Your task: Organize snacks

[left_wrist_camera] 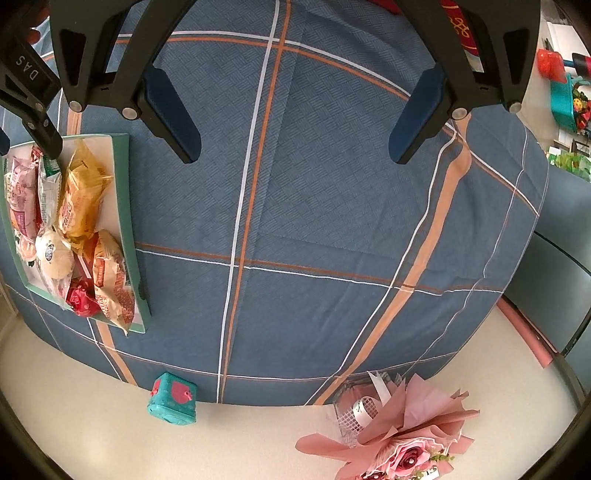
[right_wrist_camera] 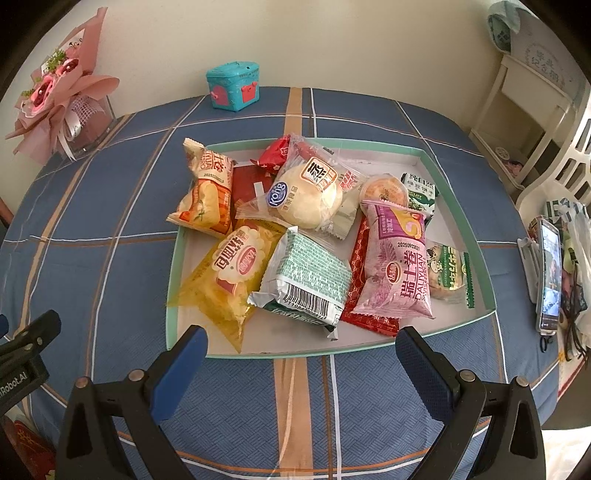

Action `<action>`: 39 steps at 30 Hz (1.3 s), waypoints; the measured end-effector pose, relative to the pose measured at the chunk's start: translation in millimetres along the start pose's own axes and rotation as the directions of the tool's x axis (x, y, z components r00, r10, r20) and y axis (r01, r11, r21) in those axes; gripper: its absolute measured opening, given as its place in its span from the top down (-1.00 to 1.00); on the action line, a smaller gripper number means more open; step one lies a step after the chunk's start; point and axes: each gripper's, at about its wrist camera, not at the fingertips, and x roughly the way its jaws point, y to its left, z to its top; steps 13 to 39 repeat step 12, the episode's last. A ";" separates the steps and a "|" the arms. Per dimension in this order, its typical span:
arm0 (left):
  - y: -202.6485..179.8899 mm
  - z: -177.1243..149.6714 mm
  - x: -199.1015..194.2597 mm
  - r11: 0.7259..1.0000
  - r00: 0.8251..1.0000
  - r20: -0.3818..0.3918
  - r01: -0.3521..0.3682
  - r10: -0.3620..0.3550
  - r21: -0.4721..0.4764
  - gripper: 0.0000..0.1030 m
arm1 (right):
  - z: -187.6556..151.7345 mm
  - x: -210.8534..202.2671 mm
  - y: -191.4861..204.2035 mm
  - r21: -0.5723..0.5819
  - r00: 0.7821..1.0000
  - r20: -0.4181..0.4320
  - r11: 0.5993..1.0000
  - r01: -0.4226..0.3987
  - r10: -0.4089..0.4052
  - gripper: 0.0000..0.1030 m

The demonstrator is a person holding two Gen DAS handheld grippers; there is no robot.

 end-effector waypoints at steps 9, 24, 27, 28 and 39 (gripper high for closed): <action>1.9 -0.8 -3.5 1.000 1.000 0.012 -0.003 0.003 -0.013 -0.97 | -0.7 -0.7 0.8 -0.001 1.000 0.001 1.000 -0.001 0.001 -1.00; 2.5 -0.2 -2.8 1.000 1.000 0.009 0.001 -0.001 -0.022 -0.97 | -0.7 -0.5 0.5 -0.001 1.000 0.000 1.000 -0.001 0.001 -1.00; 2.5 -0.2 -2.8 1.000 1.000 0.009 0.001 -0.001 -0.022 -0.97 | -0.7 -0.5 0.5 -0.001 1.000 0.000 1.000 -0.001 0.001 -1.00; 2.5 -0.2 -2.8 1.000 1.000 0.009 0.001 -0.001 -0.022 -0.97 | -0.7 -0.5 0.5 -0.001 1.000 0.000 1.000 -0.001 0.001 -1.00; 2.5 -0.2 -2.8 1.000 1.000 0.009 0.001 -0.001 -0.022 -0.97 | -0.7 -0.5 0.5 -0.001 1.000 0.000 1.000 -0.001 0.001 -1.00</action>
